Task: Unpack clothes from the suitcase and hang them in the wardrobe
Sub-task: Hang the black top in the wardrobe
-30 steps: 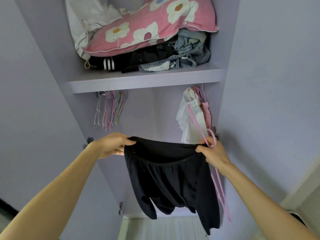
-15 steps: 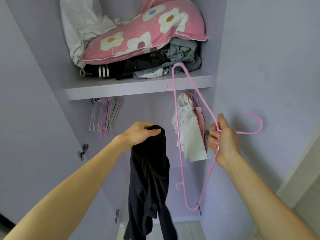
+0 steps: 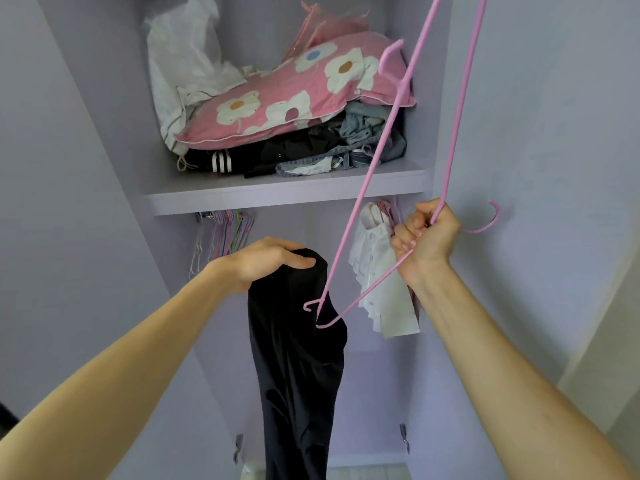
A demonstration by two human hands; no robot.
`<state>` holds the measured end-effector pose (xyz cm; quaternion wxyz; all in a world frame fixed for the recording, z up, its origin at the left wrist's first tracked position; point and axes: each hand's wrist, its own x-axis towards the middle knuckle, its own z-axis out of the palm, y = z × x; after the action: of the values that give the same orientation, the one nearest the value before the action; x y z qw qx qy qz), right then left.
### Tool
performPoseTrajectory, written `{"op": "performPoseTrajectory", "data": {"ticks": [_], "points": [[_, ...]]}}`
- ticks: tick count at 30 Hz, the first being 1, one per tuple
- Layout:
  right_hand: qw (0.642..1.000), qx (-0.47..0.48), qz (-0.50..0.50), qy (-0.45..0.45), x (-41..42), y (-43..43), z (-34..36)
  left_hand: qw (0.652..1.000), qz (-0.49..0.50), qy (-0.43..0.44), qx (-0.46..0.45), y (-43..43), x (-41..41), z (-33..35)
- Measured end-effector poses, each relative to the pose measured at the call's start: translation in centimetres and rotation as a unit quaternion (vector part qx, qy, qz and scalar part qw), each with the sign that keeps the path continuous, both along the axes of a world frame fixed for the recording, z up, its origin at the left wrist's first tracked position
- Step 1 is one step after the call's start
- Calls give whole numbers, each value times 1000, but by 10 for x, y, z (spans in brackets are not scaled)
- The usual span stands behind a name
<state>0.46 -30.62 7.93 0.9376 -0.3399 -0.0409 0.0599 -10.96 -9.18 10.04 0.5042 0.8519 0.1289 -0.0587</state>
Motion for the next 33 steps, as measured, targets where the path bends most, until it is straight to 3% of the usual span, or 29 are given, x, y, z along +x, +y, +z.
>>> {"op": "performPoseTrajectory", "data": {"ticks": [5,9,12,16,20,23,29,31,33], "points": [[997,-69,23,-26,4,22,-20,1000,-1,-5,-17,1,-22,27],[978,-198,30,-64,1,32,-44,999,17,-12,-48,17,-33,35],[925,-349,25,-150,0,28,-59,997,44,-37,-60,36,-42,37],[845,-494,19,-202,6,14,-69,997,69,-23,10,67,-52,34],[826,-519,4,-220,11,14,-60,989,88,-11,117,86,-53,23],[808,-544,-4,-226,10,16,-59,987,82,2,138,89,-52,19],[822,-533,-6,-202,16,24,-59,968,78,20,237,96,-50,18],[795,-564,-4,-223,13,26,-62,963,88,25,252,96,-49,16],[745,-618,8,-251,9,29,-68,963,95,22,252,94,-47,13]]}}
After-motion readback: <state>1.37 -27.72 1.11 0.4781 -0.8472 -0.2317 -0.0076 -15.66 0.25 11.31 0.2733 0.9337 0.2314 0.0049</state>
